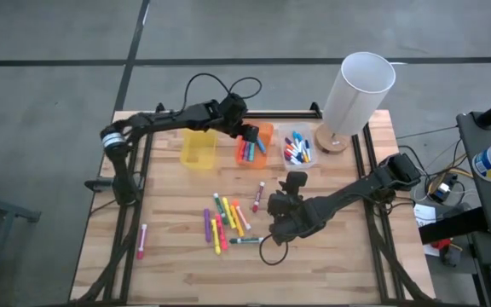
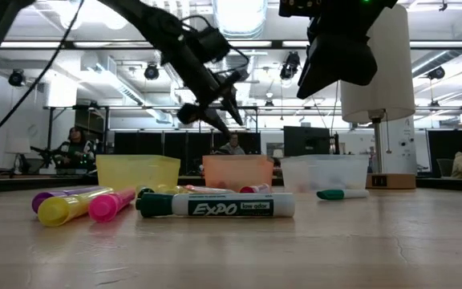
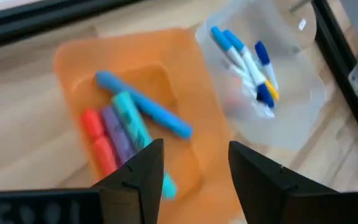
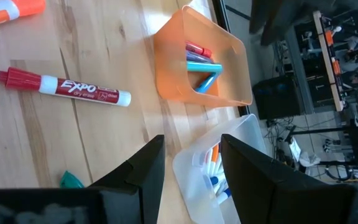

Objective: Pick & Place Markers
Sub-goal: Put the purple highlighter into the orange bin

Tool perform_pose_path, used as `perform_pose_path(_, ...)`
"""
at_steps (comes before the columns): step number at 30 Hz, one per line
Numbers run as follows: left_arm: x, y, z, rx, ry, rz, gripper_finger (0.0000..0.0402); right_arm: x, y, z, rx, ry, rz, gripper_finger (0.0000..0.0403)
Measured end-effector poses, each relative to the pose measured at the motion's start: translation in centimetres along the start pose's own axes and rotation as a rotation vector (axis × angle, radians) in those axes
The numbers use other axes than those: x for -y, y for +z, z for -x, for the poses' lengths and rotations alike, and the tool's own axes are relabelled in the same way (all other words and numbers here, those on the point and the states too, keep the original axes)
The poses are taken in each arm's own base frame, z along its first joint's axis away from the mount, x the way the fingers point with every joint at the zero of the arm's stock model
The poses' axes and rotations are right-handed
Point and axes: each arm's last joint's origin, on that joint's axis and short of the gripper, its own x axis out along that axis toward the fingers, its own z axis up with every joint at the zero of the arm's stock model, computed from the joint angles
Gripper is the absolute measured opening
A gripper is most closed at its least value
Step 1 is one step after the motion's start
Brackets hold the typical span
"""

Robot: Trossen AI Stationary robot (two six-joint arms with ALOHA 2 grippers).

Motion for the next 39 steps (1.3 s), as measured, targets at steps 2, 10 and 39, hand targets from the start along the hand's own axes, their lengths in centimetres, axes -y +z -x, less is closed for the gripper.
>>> perform_pose_path(2,0.4,-0.6,1.3,-0.034,0.013,-0.007,0.0172,0.0,0.0,0.0,0.0,0.0,0.0,0.015)
perform_pose_path(10,2.7,-4.5,5.5,-0.119,-0.009,-0.097,0.0172,0.0,0.0,0.0,-0.002,-0.001,0.002,0.015)
perform_pose_path(39,1.3,-23.2,6.8,-0.468,0.147,0.077,0.0172,0.0,0.0,0.0,-0.001,-0.001,0.002,0.015)
